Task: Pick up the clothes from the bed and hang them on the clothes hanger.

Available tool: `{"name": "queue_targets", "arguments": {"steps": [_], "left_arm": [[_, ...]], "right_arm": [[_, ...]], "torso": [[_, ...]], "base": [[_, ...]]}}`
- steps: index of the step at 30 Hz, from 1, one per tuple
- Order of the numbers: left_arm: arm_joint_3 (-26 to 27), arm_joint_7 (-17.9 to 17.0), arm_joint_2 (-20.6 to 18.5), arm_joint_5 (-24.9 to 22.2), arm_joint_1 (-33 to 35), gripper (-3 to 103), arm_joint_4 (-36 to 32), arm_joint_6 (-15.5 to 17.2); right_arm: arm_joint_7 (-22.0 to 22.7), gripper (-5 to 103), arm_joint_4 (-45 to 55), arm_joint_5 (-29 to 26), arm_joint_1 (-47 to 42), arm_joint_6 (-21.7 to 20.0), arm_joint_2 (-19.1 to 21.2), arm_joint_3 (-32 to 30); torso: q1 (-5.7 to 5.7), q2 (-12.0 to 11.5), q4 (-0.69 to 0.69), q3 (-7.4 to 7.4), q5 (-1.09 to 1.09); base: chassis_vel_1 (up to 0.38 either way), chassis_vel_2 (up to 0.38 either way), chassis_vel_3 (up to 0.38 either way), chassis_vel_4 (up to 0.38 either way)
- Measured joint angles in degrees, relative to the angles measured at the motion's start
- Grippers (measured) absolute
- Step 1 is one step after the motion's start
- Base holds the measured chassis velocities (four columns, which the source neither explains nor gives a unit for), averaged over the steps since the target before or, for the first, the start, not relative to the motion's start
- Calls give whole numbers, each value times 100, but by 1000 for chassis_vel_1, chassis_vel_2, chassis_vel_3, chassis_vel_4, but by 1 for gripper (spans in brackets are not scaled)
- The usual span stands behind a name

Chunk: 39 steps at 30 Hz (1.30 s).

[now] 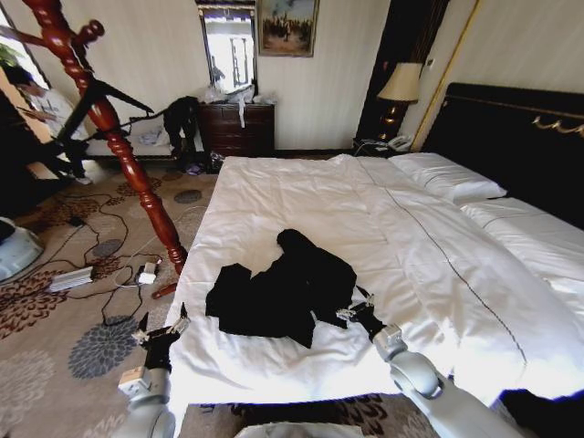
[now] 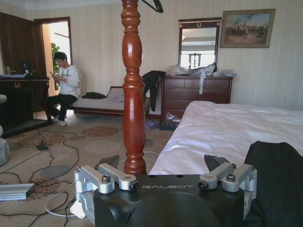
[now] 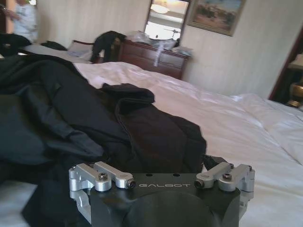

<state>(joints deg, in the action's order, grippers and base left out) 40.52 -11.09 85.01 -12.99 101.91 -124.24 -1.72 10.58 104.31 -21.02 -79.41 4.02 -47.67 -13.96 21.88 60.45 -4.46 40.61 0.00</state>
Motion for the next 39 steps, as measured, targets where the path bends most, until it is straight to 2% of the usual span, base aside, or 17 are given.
{"name": "queue_targets", "arguments": {"steps": [5, 6, 10, 12, 15, 17, 19, 22, 24, 25, 28, 30, 33, 36, 39], "left_arm": [[0, -12, 1, -2, -15, 100, 6, -10], [0, -12, 1, -2, -15, 100, 6, -10], [-28, -15, 12, -2, -50, 100, 36, -10], [-35, -16, 17, 0, -59, 100, 47, -11], [-65, -17, 28, 20, -83, 100, 85, -13], [-74, -17, 32, 24, -89, 100, 91, -13], [-88, -17, 37, 32, -93, 100, 97, -13], [-89, -17, 36, 33, -93, 100, 97, -16], [-87, -17, 23, 33, -88, 100, 97, -20], [-87, -17, 23, 33, -88, 100, 97, -20], [-85, -17, 12, 32, -77, 100, 89, -23], [-86, -17, 11, 32, -76, 100, 83, -24], [-96, -17, 6, 31, -74, 100, 77, -25], [-105, -17, 2, 31, -74, 100, 76, -25], [-114, -18, -11, 31, -69, 100, 49, -26]], "right_arm": [[350, 86, 54, -474, -3, -126, -34, -63], [350, 86, 54, -474, -3, -126, -34, -63], [389, 64, 270, -816, -162, -102, -28, -229], [368, 64, 334, -889, -217, -80, -28, -265], [307, 45, 582, -1233, -429, -4, -79, -324], [303, 46, 640, -1311, -486, 4, -104, -327], [335, 57, 772, -1443, -675, -1, -207, -350], [419, 62, 786, -1392, -825, -39, -286, -390], [597, 74, 772, -1302, -972, -117, -373, -442], [597, 74, 772, -1302, -972, -117, -373, -442], [806, 90, 857, -1277, -1229, -141, -462, -559], [824, 90, 902, -1276, -1288, -141, -478, -592], [842, 102, 1036, -1309, -1455, -139, -575, -668], [822, 100, 1015, -1343, -1442, -130, -655, -667], [804, 84, 865, -1362, -1346, -139, -813, -600]], "torso": [[0, 0, 0, 0, 0], [0, 0, 0, 0, 0], [0, 0, -1, 0, 0], [0, 0, -1, 0, -1], [0, 0, -1, 0, -1], [0, 0, -1, 0, -1], [0, 0, -1, 0, -1], [0, 0, -1, 0, -1], [0, 0, -2, 0, 0], [0, 0, -2, 0, 0], [0, 0, -1, 0, -1], [0, 0, -1, 0, -1], [0, 1, -1, 0, -1], [0, 1, -1, 0, -1], [0, 0, -1, 0, 0]], "base": [[0, 0, 0, 0], [0, 0, 0, 0], [0, 0, 0, 0], [0, 0, 0, 0], [0, 0, 0, 0], [0, 0, 0, 0], [0, 0, 0, 0], [0, 0, 0, 0], [0, 0, 0, 0], [0, 0, 0, 0], [0, 0, 0, 0], [0, 0, 0, 0], [0, 0, 0, 0], [0, 0, 0, 0], [0, 0, 0, 0]]}}
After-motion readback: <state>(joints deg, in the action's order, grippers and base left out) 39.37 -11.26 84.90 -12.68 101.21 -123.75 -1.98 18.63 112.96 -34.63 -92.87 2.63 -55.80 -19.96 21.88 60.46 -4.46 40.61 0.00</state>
